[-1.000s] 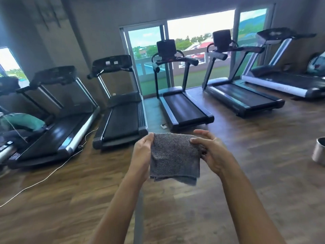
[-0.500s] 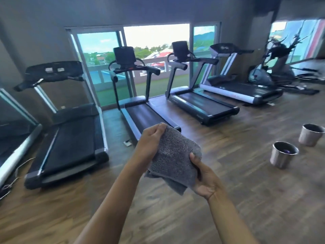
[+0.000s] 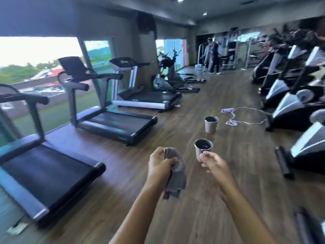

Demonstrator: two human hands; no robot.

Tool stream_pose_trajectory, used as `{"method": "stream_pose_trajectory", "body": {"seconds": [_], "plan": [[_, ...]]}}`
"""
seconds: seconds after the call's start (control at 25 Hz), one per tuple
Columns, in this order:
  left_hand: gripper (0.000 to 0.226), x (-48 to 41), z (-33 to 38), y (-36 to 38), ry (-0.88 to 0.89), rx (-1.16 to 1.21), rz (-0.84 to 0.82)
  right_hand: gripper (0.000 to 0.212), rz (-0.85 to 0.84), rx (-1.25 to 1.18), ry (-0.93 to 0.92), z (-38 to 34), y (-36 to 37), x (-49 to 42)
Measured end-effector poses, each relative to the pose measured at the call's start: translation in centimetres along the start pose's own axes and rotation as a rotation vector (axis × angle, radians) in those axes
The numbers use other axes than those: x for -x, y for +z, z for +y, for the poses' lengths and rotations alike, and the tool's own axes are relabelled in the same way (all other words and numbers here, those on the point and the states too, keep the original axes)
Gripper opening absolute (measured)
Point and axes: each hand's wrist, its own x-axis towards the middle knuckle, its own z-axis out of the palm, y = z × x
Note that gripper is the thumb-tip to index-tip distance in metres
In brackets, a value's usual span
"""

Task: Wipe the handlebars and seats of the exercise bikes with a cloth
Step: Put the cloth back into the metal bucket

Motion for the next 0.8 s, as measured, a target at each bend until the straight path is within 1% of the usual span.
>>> {"method": "stream_pose_trajectory", "body": {"seconds": [0.12,0.16,0.2,0.28,0.32,0.36,0.44,0.48,0.56,0.6,0.64,0.68,0.72,0.76,0.8], "plan": [[0.019,-8.3,-1.0,6.7,0.066,-0.077,-0.072,0.034,-0.236,-0.118,0.054,-1.1,0.1,-7.8],[0.013,-10.4,-0.7,8.7,0.089,-0.065,-0.112,0.039,-0.278,-0.12,0.059,-1.5,0.3,-10.7],[0.012,-12.6,-0.2,10.3,0.1,-0.015,-0.183,0.051,-0.27,-0.12,0.047,-1.8,0.5,-14.0],[0.028,-17.6,0.6,12.6,0.053,0.094,-0.363,0.071,-0.183,-0.154,0.039,-2.6,0.7,-20.6],[0.031,-20.9,0.9,13.3,0.042,0.128,-0.42,0.072,-0.138,-0.197,0.042,-2.8,0.7,-24.4],[0.029,-24.2,0.7,13.7,0.058,0.086,-0.441,0.065,-0.108,-0.249,0.054,-3.0,0.8,-27.5],[0.023,-31.4,-0.2,14.1,0.178,-0.092,-0.415,0.045,-0.048,-0.308,0.1,-3.3,0.7,-33.3],[0.026,-35.0,-0.8,14.3,0.234,-0.17,-0.369,0.036,-0.03,-0.302,0.125,-3.4,0.6,-35.8],[0.042,-42.4,-1.4,14.4,0.301,-0.239,-0.284,0.019,-0.034,-0.22,0.133,-3.6,0.5,-41.3],[0.052,-45.4,-1.0,14.5,0.306,-0.257,-0.326,0.014,-0.048,-0.17,0.123,-4.0,0.3,-43.8],[0.059,-48.7,-0.7,14.7,0.284,-0.248,-0.445,0.012,-0.066,-0.133,0.106,-4.3,0.1,-46.4],[0.061,-51.8,-0.5,15.0,0.242,-0.225,-0.6,0.012,-0.091,-0.103,0.083,-4.7,-0.1,-48.8],[0.056,-55.1,-0.3,15.7,0.203,-0.195,-0.753,0.013,-0.104,-0.086,0.057,-4.9,-0.4,-51.6],[0.046,-58.0,-0.1,16.5,0.182,-0.188,-0.855,0.015,-0.113,-0.081,0.033,-5.2,-0.9,-54.0],[0.035,-60.8,0.2,17.6,0.184,-0.2,-0.907,0.018,-0.104,-0.074,0.017,-5.5,-1.5,-56.2]]}}
